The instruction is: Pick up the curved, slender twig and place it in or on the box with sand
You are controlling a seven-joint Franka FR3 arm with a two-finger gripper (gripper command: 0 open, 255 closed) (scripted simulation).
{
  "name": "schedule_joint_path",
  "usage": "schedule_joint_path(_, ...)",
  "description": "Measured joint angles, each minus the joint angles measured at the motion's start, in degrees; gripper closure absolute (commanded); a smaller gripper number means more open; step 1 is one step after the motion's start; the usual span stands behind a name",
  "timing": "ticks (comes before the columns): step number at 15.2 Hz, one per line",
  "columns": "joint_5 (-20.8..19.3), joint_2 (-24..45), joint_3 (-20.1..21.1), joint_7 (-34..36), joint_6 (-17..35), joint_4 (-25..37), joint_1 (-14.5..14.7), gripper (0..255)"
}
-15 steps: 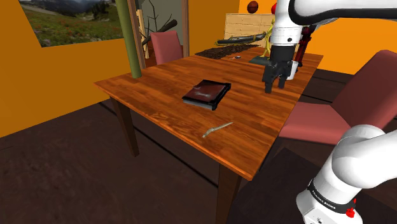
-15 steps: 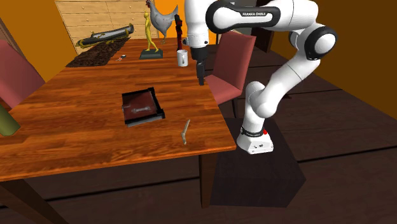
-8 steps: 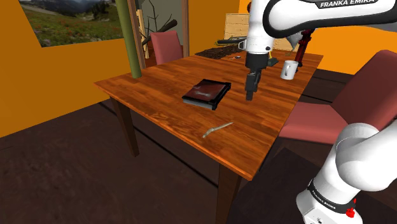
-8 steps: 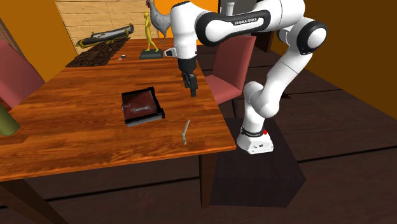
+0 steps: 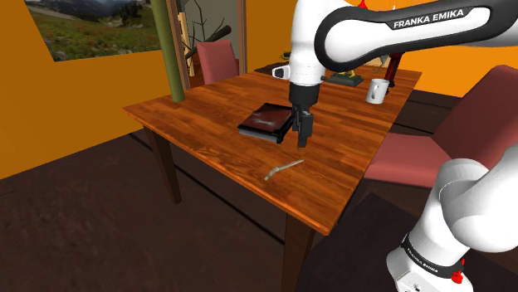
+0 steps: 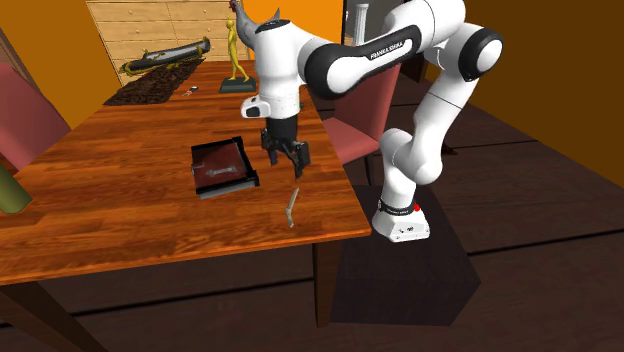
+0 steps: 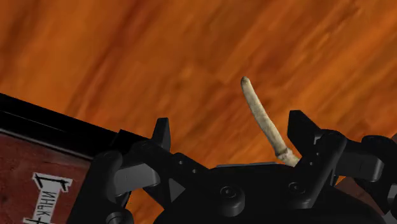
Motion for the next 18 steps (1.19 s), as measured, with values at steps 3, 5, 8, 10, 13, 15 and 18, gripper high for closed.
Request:
schedule_joint_path(3,0.1,2.0,1.5,-6.4,2.8,0.3,3.3,0)
schedule_joint_path(5,0.3,2.1,2.6,-10.5,4.4,-0.2,5.5,0)
schedule_joint_path(8,0.4,3.0,3.4,-13.5,7.1,-1.5,7.1,0)
schedule_joint_path(10,0.4,3.3,3.5,-13.9,8.8,-2.8,7.2,0)
schedule_joint_path(13,0.4,3.7,3.6,-14.1,11.0,-4.6,7.3,0)
schedule_joint_path(15,0.4,3.9,3.6,-14.1,12.0,-5.4,7.3,0)
schedule_joint_path(18,0.4,4.1,3.6,-14.1,12.4,-5.5,7.3,0)
